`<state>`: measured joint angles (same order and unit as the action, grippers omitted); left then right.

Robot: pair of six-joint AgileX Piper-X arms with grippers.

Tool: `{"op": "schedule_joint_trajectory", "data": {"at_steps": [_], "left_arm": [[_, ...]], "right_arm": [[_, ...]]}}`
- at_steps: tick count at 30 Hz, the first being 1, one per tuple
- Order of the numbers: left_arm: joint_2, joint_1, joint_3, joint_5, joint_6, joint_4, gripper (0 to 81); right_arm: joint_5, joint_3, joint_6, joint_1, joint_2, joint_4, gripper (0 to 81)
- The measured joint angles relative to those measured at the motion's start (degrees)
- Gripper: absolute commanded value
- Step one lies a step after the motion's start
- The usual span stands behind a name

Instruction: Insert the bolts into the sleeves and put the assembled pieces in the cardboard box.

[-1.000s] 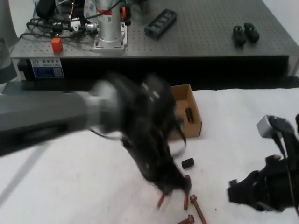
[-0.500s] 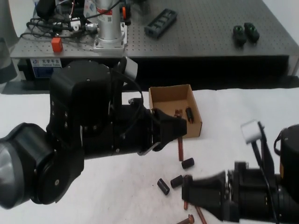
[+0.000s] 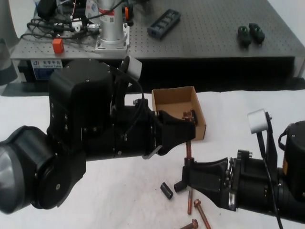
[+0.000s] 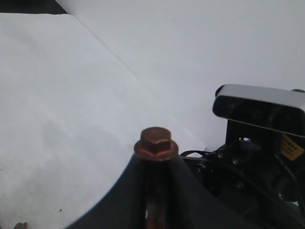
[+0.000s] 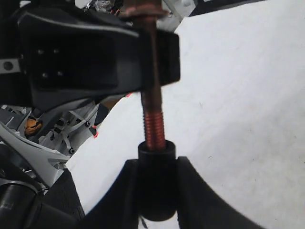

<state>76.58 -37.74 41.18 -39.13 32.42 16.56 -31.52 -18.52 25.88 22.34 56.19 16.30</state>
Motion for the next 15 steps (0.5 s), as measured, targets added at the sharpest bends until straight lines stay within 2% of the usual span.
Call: {"op": "schedule_joint_trajectory", "data": {"at_steps": [6, 8, 12, 13, 14, 15], "left_arm": [[0.0, 0.0, 0.0, -1.46, 0.56, 0.0, 1.8], [0.0, 0.0, 0.0, -1.57, 0.56, 0.0, 10.9], [-0.09, 0.24, 0.0, -1.41, 0.68, -0.5, 48.1], [-0.09, 0.24, 0.0, -1.41, 0.68, -0.53, 54.5], [-0.09, 0.21, 0.0, -0.95, 0.68, -0.51, 56.2], [-0.09, 0.21, 0.0, -0.19, 0.68, -0.51, 54.3]], "right_arm": [[1.02, 0.0, -2.65, 0.14, 0.0, 2.13, 1.8], [1.31, 0.0, -3.76, 0.14, 0.0, 3.29, 1.8], [2.55, 0.0, -6.38, 0.14, 0.0, 4.31, 1.8], [2.74, 0.0, -6.59, 0.02, 0.0, 4.61, 1.8], [4.65, 0.0, -8.16, -0.16, 0.0, 4.86, 1.8], [6.0, 0.0, -8.85, -0.52, 0.0, 4.92, 1.8]]}}
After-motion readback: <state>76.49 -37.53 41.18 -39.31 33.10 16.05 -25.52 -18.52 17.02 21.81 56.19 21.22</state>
